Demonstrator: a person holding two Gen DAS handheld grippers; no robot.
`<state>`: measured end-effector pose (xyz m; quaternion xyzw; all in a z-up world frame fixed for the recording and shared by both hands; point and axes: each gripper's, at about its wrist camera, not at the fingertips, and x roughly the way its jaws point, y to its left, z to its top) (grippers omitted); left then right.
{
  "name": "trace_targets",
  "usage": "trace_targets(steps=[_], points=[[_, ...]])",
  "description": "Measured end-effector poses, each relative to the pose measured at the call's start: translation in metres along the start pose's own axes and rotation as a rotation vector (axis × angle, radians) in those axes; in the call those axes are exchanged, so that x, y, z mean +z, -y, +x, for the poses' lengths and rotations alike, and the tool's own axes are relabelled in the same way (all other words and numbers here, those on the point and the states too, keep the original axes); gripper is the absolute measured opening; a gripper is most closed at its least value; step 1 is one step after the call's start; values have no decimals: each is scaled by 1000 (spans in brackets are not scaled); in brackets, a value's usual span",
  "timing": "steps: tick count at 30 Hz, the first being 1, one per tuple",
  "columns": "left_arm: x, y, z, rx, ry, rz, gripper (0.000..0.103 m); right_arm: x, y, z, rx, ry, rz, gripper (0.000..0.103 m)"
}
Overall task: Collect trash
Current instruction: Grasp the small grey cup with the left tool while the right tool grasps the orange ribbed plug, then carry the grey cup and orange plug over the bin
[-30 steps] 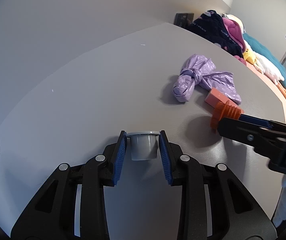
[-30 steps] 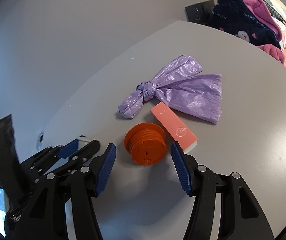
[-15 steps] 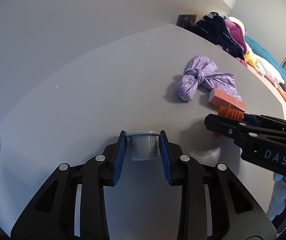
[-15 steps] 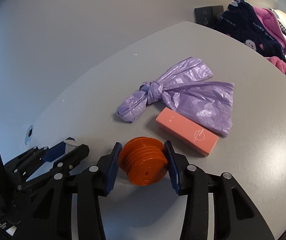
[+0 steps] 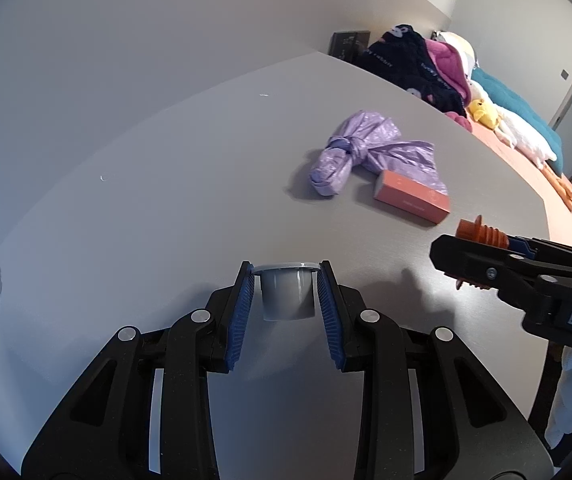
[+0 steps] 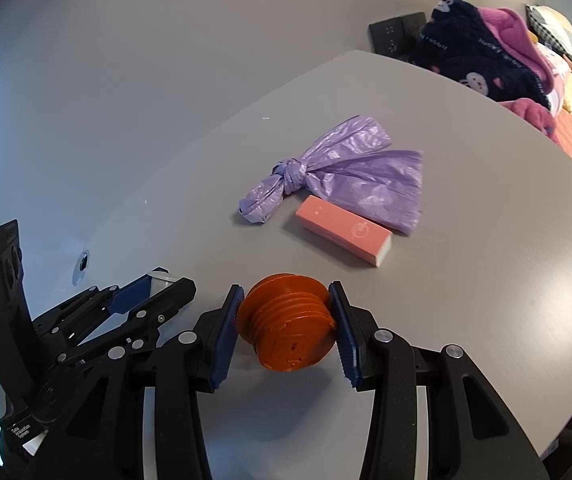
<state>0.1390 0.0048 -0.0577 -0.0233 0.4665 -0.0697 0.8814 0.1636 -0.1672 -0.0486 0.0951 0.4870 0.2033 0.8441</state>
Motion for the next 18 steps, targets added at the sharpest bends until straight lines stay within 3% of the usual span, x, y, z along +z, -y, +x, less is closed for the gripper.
trace_targets(steps=[18], points=[[-9,53,-39,-58,45,80,32,-33,11,-68,-3,69,21,45]])
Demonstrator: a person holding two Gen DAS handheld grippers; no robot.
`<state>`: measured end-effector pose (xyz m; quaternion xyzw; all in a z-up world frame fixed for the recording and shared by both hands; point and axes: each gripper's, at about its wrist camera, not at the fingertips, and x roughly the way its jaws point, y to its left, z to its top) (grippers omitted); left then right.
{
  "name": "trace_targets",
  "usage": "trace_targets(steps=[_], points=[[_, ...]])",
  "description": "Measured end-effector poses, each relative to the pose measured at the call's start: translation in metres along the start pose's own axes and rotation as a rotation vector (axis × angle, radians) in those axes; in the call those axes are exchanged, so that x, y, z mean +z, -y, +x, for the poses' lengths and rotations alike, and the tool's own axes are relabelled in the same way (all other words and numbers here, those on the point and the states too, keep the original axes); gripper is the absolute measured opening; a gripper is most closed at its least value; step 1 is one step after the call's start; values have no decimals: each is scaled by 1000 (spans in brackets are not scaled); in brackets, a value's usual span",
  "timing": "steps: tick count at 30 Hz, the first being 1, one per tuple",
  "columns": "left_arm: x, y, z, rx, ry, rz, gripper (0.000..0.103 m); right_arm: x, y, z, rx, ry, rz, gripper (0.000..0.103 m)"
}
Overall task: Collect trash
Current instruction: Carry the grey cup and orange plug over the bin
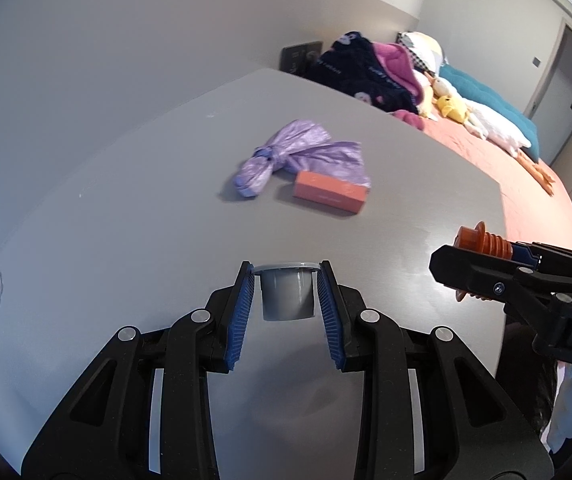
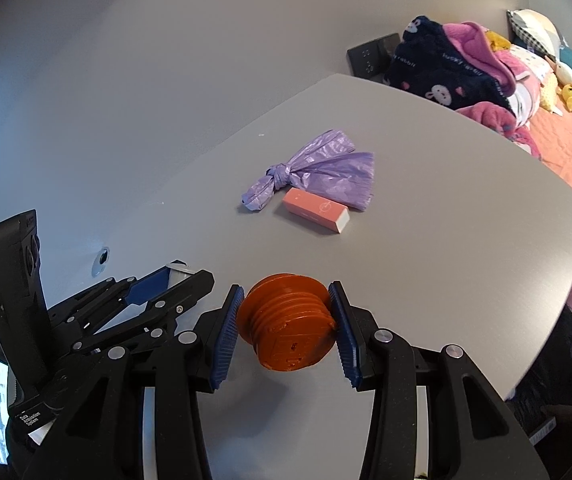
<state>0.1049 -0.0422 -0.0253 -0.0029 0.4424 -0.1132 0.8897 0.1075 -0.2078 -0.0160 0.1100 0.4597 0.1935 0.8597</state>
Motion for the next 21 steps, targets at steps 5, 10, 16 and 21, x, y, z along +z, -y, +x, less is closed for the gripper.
trace_targets(steps=[5,10,16,21], points=[[1,20,-10,-18,18,37,32,-10,5,-20,-4,21,9,45],[2,36,-14,-36,23,68,32,-18,13,-40,-11,49,24,45],[3,59,-20,-64,29,112,32,-28,26,-66,-26,81,53,45],[3,80,-25,-99,36,151,32,-38,41,-85,-47,105,83,45]])
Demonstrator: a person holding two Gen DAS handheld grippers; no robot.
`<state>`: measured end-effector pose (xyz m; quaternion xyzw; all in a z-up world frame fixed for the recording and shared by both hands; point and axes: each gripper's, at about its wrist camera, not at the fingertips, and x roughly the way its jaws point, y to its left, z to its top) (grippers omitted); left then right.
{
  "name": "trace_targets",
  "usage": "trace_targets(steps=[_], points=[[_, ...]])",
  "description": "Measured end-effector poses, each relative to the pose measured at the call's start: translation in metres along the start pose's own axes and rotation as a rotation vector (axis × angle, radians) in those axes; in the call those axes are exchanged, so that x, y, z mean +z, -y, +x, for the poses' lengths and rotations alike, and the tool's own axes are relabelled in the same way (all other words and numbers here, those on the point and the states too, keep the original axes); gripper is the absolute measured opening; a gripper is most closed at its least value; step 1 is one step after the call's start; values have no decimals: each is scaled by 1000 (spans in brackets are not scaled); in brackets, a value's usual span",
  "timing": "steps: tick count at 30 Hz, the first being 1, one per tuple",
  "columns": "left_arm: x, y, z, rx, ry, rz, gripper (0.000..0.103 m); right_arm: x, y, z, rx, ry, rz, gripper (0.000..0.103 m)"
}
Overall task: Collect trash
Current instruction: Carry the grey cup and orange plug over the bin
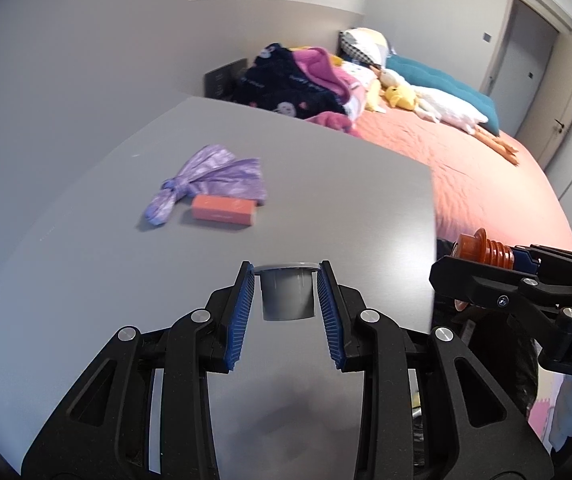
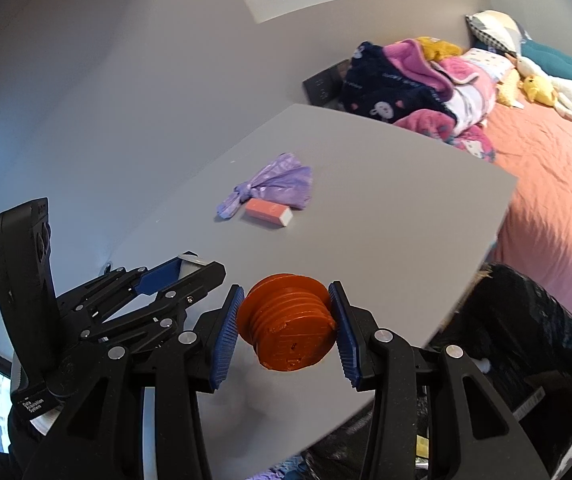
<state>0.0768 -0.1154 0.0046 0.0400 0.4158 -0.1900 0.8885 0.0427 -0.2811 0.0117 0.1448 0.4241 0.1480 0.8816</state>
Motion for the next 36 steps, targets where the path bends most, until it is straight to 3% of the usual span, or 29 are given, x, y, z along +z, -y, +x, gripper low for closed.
trace_targets(steps=[36], points=[[32,158,18,-273,15,312,32,-33,113,-112,-218,185,237,45]])
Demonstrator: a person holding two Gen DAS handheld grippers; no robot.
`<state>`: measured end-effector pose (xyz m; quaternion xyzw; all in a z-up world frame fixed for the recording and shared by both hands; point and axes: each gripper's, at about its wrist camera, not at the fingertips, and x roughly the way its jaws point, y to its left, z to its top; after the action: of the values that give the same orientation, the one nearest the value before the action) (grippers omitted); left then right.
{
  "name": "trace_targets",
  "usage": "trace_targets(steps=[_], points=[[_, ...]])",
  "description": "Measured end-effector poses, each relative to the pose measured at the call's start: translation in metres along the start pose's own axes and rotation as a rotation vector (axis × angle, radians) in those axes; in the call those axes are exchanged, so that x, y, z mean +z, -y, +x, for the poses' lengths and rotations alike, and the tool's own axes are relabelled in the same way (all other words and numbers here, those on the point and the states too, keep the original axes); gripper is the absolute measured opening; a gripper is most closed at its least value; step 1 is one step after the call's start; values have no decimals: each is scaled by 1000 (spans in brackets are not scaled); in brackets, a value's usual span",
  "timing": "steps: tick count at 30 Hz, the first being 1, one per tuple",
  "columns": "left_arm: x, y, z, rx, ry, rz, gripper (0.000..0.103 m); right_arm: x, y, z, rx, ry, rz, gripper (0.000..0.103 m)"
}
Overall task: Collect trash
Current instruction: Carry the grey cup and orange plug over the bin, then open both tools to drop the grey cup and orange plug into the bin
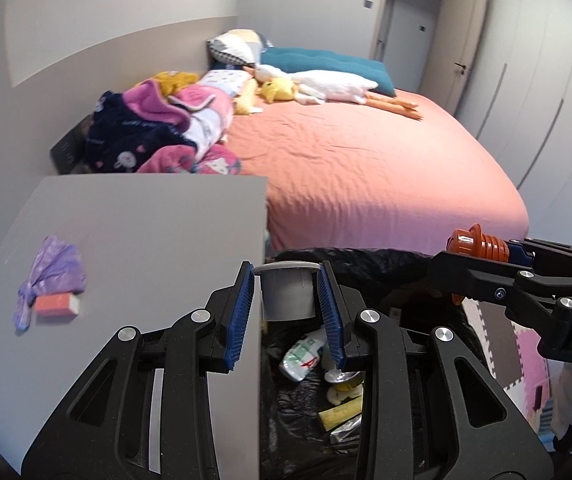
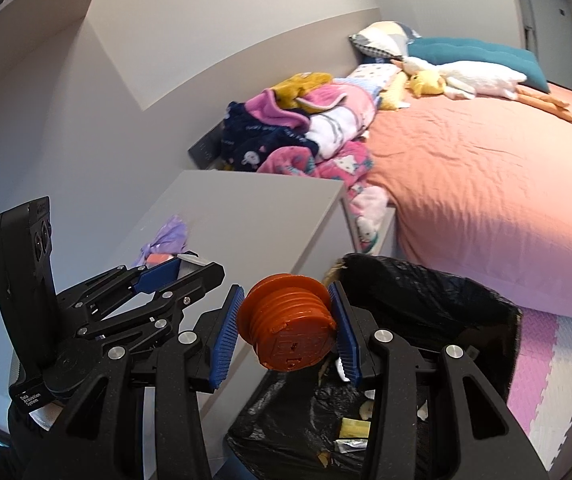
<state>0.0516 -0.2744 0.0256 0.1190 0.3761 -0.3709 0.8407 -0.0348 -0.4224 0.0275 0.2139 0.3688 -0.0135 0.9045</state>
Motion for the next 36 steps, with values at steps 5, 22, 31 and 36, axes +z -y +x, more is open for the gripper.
trace_targets(steps=[5,22,31,36], points=[[6,18,5,-47,-1,44,32,-1,15,-13,-31,25,30,45],[9,40,9,-165,-19,124,90,0,44,-62,-143,164,108,78],[7,35,5,-131,-13,110,90,4,37,-51,-110,143,80,78],[3,26,0,-98,-9,87,90,7,26,-41,-78,123,53,78]])
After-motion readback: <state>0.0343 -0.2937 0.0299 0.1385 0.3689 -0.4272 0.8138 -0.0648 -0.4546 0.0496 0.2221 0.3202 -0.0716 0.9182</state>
